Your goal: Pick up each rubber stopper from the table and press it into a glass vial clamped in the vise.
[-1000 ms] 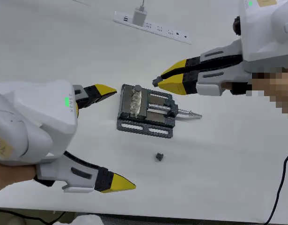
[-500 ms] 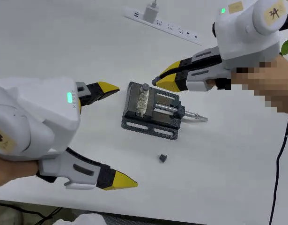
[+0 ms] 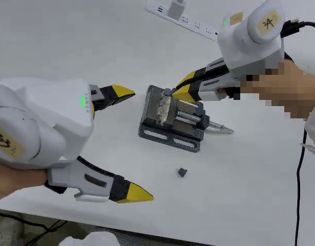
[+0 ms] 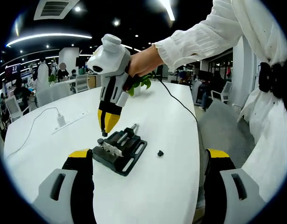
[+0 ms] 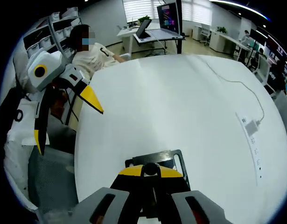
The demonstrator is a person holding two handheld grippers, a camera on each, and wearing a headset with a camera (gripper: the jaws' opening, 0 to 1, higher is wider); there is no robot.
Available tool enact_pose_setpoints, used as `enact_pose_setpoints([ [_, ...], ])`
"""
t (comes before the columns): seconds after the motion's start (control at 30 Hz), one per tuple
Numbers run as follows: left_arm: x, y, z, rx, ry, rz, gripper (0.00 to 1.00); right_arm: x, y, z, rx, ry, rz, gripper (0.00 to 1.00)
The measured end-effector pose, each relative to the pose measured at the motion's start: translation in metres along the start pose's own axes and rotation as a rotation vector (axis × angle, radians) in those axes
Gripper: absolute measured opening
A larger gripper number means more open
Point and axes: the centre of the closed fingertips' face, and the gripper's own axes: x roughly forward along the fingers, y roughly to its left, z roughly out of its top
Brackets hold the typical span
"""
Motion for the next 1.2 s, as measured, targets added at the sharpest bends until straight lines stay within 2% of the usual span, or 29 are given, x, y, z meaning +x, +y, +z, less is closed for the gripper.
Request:
enact_pose_setpoints([
  [0.13, 0.001, 0.001, -0.004, -0.005, 0.003, 0.001, 0.99, 0.008, -0.002, -0.004, -0.003, 0.025, -0.001, 0.05],
  [0.2, 0.001, 0.002, -0.005, -0.011, 0.002, 0.001, 0.99, 0.012, -0.003, -0.01, -0.017, 0.055, -0.009, 0.05],
  [0.43, 0.0, 0.003, -0.009, -0.024, 0.002, 0.008, 0.99, 0.024, -0.004, -0.014, -0.031, 0.086, -0.015, 0.05],
  [1.2, 0.001, 0.004, -0.01, -0.038, -0.006, 0.009, 0.99, 0.027, -0.006, -0.018, -0.062, 0.125, -0.019, 0.05],
])
